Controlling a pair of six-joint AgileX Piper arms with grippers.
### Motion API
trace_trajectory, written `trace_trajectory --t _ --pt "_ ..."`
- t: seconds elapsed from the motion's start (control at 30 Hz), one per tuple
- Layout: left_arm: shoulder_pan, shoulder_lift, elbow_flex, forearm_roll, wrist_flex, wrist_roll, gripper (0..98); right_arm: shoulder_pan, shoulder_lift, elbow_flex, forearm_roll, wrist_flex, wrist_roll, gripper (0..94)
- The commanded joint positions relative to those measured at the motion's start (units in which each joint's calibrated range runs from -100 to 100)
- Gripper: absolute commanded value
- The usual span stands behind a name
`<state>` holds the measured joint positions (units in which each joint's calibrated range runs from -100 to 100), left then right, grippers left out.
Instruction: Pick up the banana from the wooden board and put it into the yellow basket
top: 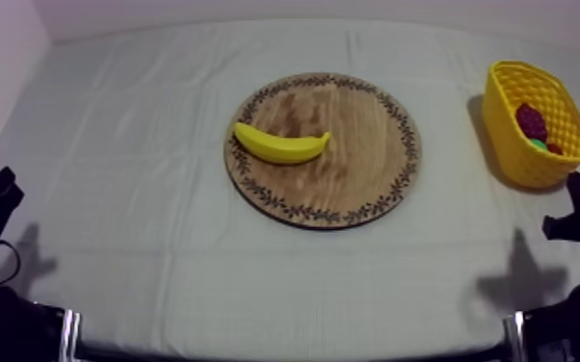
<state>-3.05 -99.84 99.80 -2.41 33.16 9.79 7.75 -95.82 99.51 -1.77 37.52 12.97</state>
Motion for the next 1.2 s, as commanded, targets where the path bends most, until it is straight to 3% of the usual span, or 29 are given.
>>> trace_trajectory --t 0.0,0.43,0.83,1.07,1.17 --pt "-0.02 0.02 -0.02 -0.01 -0.01 0.01 0.1 -0.02 -0.02 0.05 -0.01 0.06 0.0 0.6" --pt "-0.02 0.02 -0.02 -0.01 -0.01 0.01 0.1 -1.73 0.01 0.05 -0.01 0.06 0.31 0.6" --pt "-0.02 0.02 -0.02 -0.01 -0.01 0.01 0.1 -19.86 0.07 0.05 0.0 0.14 -1.87 2.2" --pt "-0.02 0.02 -0.02 -0.01 -0.01 0.03 0.1 -26.41 0.14 0.05 -0.03 -0.08 -9.0 0.8" --pt "-0.02 0.02 -0.02 -0.01 -0.01 0.02 0.1 -28.22 0.15 0.02 -0.31 -1.9 -9.11 0.8"
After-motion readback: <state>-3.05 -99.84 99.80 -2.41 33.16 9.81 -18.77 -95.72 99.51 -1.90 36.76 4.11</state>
